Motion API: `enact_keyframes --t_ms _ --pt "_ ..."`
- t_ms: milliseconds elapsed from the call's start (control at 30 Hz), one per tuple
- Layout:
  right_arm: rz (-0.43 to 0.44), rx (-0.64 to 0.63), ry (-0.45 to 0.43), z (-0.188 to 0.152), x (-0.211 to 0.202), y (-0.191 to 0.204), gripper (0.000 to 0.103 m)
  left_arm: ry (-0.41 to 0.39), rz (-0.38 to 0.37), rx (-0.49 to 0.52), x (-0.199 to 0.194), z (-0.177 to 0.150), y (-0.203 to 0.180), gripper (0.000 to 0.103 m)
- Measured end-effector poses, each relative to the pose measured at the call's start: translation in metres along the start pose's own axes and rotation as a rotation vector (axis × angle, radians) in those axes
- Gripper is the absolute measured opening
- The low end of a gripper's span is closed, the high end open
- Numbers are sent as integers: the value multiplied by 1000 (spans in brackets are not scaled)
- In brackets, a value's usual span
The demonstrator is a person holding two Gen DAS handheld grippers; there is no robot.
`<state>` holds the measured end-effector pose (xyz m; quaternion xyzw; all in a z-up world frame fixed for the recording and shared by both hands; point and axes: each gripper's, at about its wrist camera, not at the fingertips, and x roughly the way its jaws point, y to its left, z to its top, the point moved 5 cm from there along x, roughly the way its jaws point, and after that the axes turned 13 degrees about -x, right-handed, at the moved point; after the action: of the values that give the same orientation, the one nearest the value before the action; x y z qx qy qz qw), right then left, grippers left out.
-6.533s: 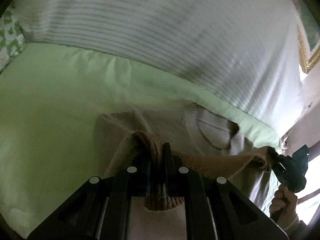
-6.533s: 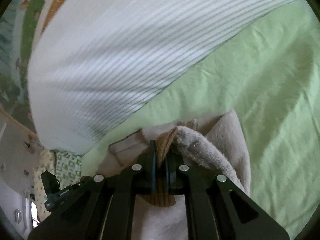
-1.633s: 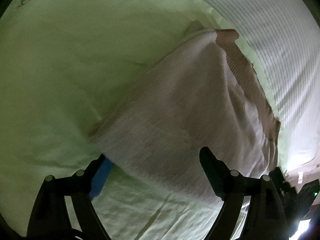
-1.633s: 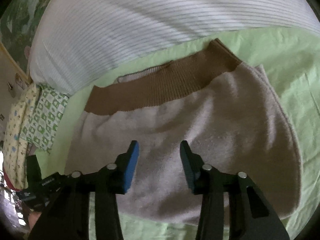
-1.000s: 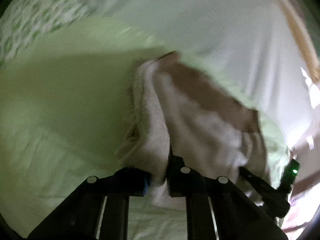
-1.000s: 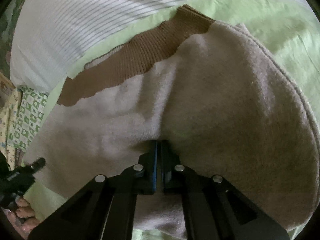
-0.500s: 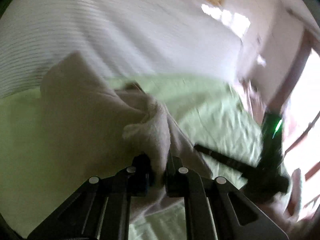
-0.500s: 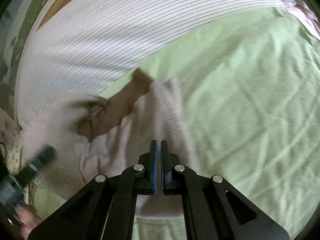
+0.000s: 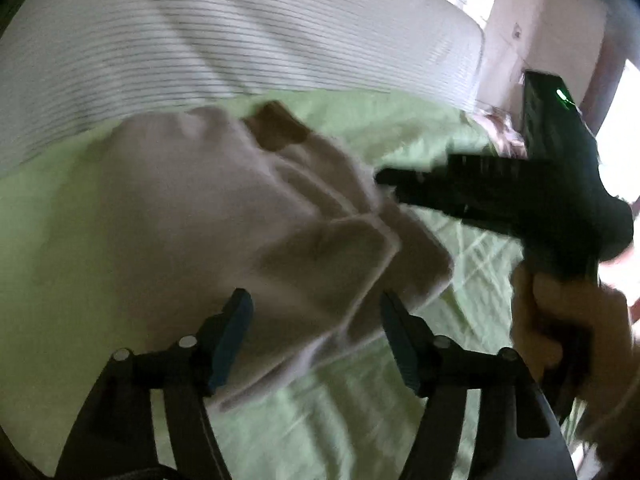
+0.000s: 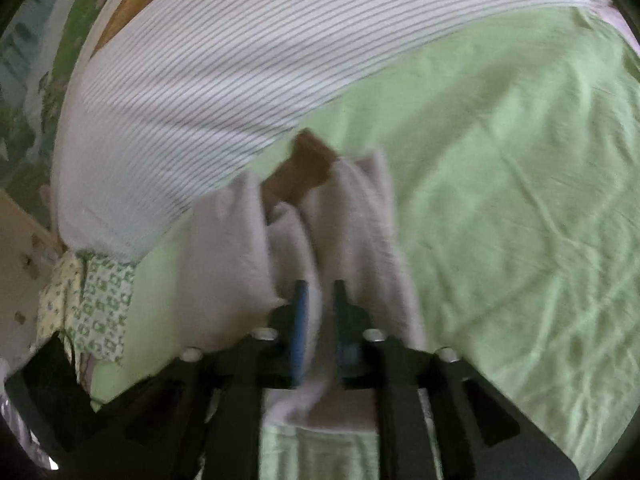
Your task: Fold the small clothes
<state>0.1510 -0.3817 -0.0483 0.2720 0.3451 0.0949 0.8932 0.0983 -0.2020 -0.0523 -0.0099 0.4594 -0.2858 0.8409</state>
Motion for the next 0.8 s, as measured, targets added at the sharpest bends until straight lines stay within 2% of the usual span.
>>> enact_keyframes --t_ms 33,67,167,267,367,500,567,633,700,767,800 --pt "12 -11 8 4 4 5 65 -12 33 -12 -7 -5 10 74" --pt "21 -29 4 9 7 11 67 -20 64 -23 -12 -10 20 77" --pt "39 -85 33 18 19 22 67 -16 166 -56 -17 -29 54 80" --pt "49 -131 110 23 42 28 68 31 215 -94 -9 -44 80 80" --pt "43 -167 164 25 61 32 68 53 223 -119 -1 -49 92 80" --pt "55 -150 242 24 86 30 70 82 220 -105 12 -52 92 80" --pt "79 -163 277 23 97 37 70 78 211 -98 17 -50 89 80" --pt "103 -185 295 25 103 44 72 66 242 -90 21 -48 89 80" --pt "130 -206 304 25 105 53 68 71 289 -114 29 -44 97 79" --pt "133 -258 317 24 107 64 57 77 301 -161 31 -42 106 79" --pt "99 -303 342 21 111 70 48 83 293 -189 32 -41 110 78"
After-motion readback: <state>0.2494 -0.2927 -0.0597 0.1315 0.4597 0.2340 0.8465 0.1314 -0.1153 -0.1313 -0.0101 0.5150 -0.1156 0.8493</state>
